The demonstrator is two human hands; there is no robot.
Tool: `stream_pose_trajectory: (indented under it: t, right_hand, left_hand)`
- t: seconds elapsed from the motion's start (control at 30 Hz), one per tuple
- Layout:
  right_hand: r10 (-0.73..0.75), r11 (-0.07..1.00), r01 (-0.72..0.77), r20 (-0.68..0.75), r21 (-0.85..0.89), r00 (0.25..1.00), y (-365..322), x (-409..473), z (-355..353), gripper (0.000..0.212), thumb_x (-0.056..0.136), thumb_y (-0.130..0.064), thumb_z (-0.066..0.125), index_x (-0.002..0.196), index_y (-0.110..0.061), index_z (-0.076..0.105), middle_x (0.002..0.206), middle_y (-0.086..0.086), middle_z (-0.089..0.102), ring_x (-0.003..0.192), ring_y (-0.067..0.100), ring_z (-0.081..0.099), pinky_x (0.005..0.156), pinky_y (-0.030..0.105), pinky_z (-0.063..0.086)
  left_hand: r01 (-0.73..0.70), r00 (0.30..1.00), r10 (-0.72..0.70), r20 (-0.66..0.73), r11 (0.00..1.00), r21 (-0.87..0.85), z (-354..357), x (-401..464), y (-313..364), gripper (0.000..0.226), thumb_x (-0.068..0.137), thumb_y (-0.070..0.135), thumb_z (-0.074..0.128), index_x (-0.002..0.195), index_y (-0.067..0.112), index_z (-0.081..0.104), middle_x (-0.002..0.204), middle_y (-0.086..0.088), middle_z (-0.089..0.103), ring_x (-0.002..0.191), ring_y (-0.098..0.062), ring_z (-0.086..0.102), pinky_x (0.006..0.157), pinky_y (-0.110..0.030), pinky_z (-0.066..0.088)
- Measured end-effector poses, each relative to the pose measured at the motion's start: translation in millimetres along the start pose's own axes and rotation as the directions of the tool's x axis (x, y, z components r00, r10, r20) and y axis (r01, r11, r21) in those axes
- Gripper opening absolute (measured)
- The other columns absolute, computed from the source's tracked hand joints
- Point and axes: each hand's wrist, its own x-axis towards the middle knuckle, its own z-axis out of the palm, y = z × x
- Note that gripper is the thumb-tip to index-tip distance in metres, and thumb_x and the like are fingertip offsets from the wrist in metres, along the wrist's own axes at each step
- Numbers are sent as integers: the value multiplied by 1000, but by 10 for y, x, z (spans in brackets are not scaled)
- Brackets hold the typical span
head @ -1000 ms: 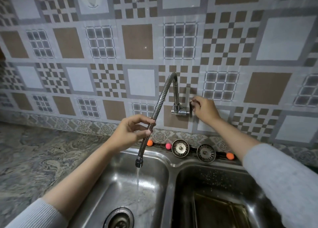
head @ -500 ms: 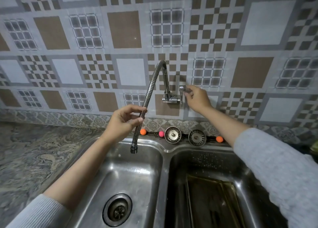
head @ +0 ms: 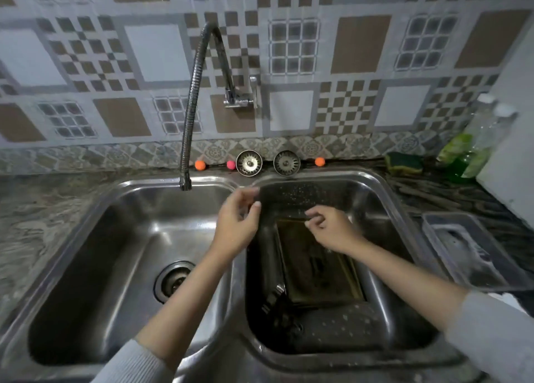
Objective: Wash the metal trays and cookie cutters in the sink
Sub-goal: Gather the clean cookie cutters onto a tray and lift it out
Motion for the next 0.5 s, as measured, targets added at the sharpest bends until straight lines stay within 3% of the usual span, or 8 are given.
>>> stream_pose_trajectory:
  t: [0.07, 0.13, 0.2, 0.23, 0.3, 0.4, 0.43, 0.5]
  right_hand:
    - [119, 992, -123, 211, 6, 970, 199, -289, 195, 11, 91, -22, 61, 99, -15, 67, 85, 2, 71, 78, 15, 69, 78, 32, 56]
    - [204, 976, -217, 453, -24, 868, 379, -551, 397, 6, 92, -18, 60, 89, -15, 65, 79, 4, 69, 74, 18, 69, 76, 35, 56]
    - [255, 966, -219, 622, -136, 740, 532, -744, 567, 11, 92, -21, 60, 102, -17, 63, 75, -1, 63, 75, 19, 65, 72, 33, 52]
    - [272, 962, -192, 674, -193, 687, 584, -801, 627, 28, 92, -24, 60, 119, -17, 58, 79, -3, 63, 80, 20, 64, 74, 32, 50]
    - [280, 959, -140, 761, -246, 586, 650, -858, 719, 58, 93, -27, 60, 145, -20, 35, 104, 4, 66, 99, 22, 62, 89, 32, 48]
    - [281, 960, -138, 818, -245, 502, 656, -864, 795, 76, 95, -25, 56, 153, -21, 8, 146, 13, 42, 132, 22, 44, 104, 26, 36]
    - [277, 961, -152, 828, -232, 487, 654, -856, 820, 78, 96, -23, 56, 154, -21, 3, 153, 13, 31, 138, 21, 35, 106, 25, 32]
    - [258, 965, -161, 842, -206, 474, 696, -823, 886, 82, 95, -19, 56, 153, -20, -2, 159, 9, 17, 143, 20, 25, 110, 25, 27]
  left_hand:
    - [249, 936, -262, 237, 965, 82, 218, -185, -105, 19, 92, 13, 58, 110, 11, 61, 100, 4, 63, 93, -11, 60, 78, -18, 46]
    - [366, 805, -463, 370, 880, 303, 378, -323, -206, 23, 96, 24, 52, 112, 10, 60, 103, 1, 61, 95, -11, 56, 83, -23, 45]
    - [402, 680, -589, 438, 798, 449, 488, -401, -272, 28, 99, 33, 43, 106, 11, 61, 103, -2, 60, 91, -13, 55, 85, -31, 47]
    - [420, 612, -641, 463, 760, 496, 544, -423, -332, 34, 100, 36, 40, 111, 10, 59, 109, -5, 60, 94, -16, 55, 84, -32, 47]
    - [430, 495, -708, 504, 703, 566, 645, -467, -487, 42, 101, 37, 34, 127, 9, 52, 121, -6, 54, 107, -22, 52, 80, -29, 42]
    - [430, 405, -748, 525, 663, 613, 752, -514, -715, 60, 95, 51, 29, 131, 9, 52, 134, -4, 51, 122, -23, 48, 98, -30, 38]
    - [455, 383, -765, 518, 644, 615, 778, -519, -763, 57, 96, 49, 30, 127, 9, 54, 129, -2, 54, 120, -19, 48, 100, -30, 37]
    - [524, 308, -815, 490, 576, 628, 802, -516, -818, 38, 99, 38, 36, 108, 9, 59, 104, -1, 57, 104, -19, 50, 89, -29, 36]
